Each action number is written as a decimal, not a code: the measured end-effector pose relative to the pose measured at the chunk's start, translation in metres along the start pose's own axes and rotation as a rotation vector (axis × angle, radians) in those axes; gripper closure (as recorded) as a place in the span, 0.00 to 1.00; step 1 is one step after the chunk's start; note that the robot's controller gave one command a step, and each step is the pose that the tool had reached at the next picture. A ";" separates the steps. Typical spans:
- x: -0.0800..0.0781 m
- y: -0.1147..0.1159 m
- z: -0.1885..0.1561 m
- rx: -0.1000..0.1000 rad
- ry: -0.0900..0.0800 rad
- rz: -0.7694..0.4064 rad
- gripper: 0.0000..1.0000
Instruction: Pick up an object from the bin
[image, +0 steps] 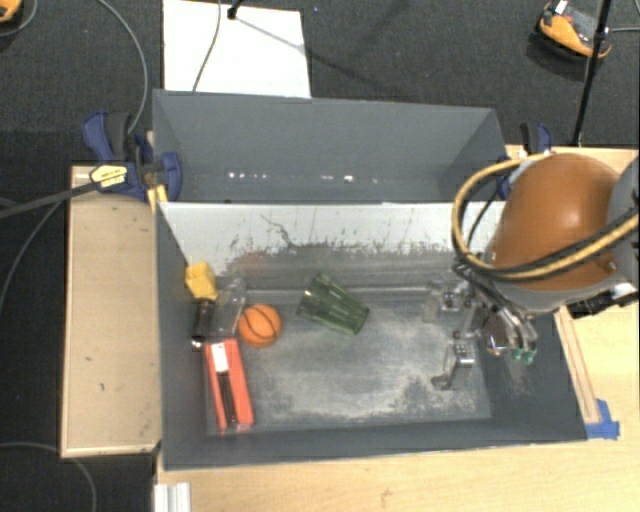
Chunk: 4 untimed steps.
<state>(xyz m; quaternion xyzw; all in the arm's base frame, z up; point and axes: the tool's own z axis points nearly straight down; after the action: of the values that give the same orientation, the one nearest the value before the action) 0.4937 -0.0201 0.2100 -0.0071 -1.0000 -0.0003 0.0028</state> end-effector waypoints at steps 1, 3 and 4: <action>-0.001 0.000 -0.004 0.000 -0.008 -0.001 0.00; -0.057 0.012 0.019 -0.002 0.008 -0.003 0.00; -0.075 0.009 0.011 0.003 -0.031 -0.079 0.00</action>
Offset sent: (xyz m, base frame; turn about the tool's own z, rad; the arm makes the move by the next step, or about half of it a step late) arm 0.0766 0.0282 -0.0621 -0.0126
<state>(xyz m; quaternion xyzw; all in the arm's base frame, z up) 0.5685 -0.0124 0.1983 0.0326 -0.9994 0.0010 -0.0127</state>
